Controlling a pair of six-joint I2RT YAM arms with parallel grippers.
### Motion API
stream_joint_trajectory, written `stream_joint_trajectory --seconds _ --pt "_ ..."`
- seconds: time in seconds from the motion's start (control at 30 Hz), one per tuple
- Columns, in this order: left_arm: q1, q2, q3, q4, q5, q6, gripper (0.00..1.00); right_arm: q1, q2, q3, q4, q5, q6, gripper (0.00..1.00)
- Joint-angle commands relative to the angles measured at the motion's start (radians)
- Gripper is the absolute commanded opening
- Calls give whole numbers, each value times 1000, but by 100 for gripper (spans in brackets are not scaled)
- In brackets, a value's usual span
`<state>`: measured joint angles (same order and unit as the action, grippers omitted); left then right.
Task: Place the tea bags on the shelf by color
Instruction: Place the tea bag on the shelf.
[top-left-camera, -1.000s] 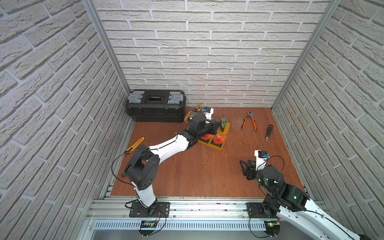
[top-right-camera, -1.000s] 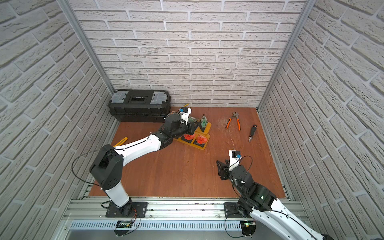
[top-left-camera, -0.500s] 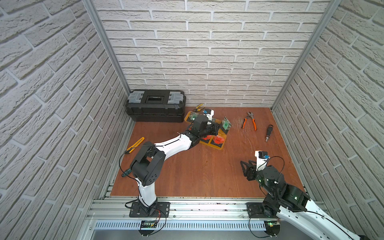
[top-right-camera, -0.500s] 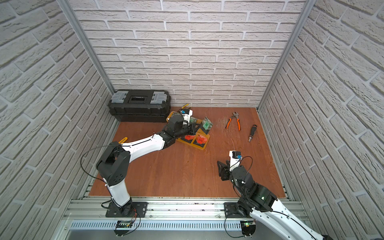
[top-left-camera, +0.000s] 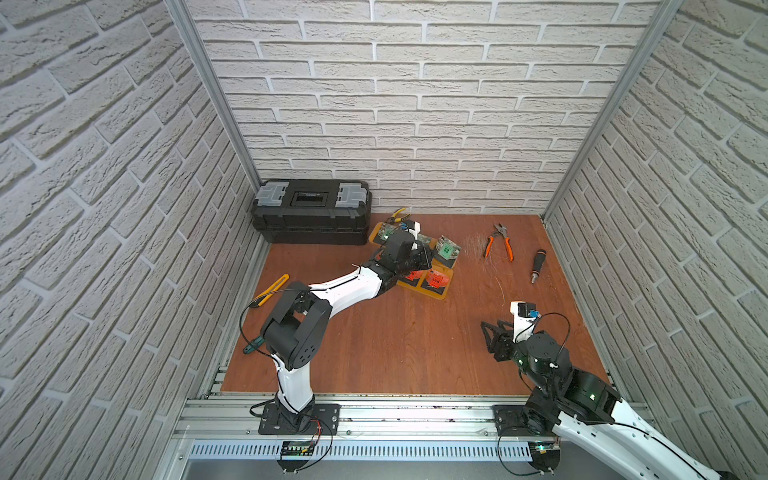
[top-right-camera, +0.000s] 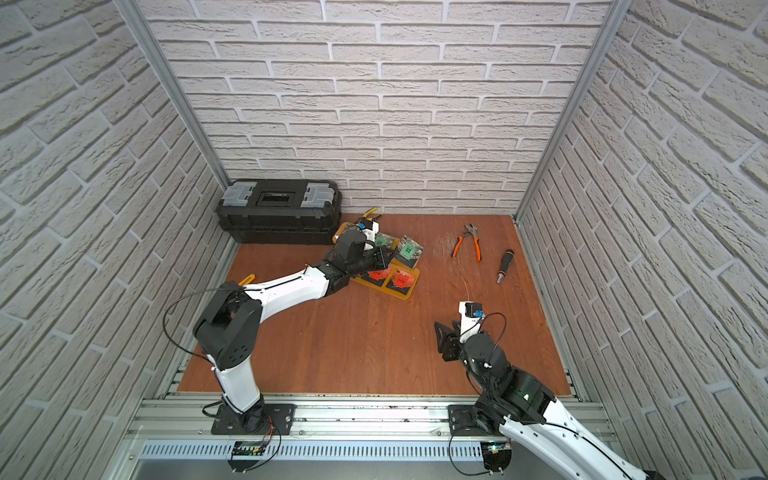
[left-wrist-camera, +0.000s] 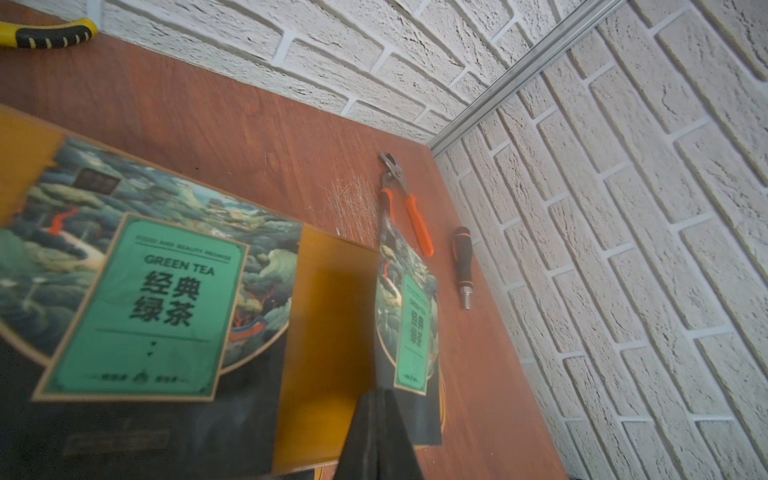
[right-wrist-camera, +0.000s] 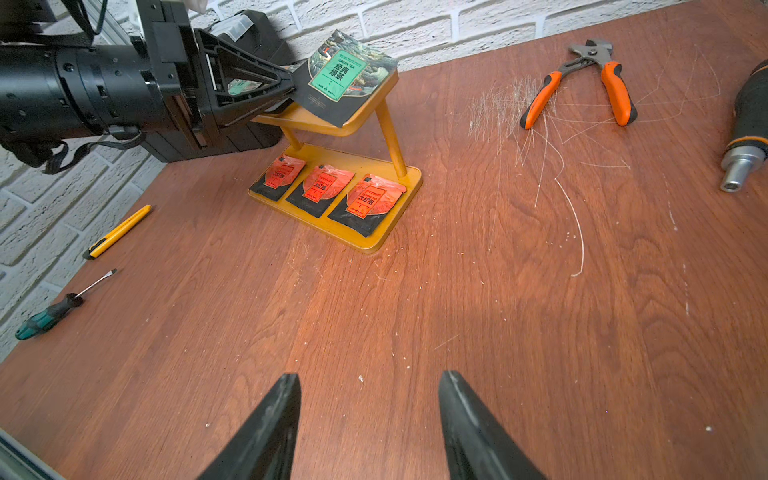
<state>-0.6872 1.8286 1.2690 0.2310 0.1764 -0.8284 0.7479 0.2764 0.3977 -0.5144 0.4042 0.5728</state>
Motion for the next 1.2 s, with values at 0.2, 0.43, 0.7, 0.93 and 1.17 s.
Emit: stream_joint_trajectory --seconds 0.2,0.43,0.7,0.93,1.17 --pt "13 20 21 22 -16 -25 0 -5 -14 -18 14 18 12 58" --pt "15 22 20 25 -12 -30 0 -4 -17 -16 14 18 10 58" --pt "23 18 22 24 -8 -31 14 -4 -18 -16 14 18 10 58" --pt "27 14 23 22 -3 -33 23 -4 -16 -16 16 18 9 58" --pt "31 0 27 18 -2 -29 28 -4 -10 -17 18 17 9 58"
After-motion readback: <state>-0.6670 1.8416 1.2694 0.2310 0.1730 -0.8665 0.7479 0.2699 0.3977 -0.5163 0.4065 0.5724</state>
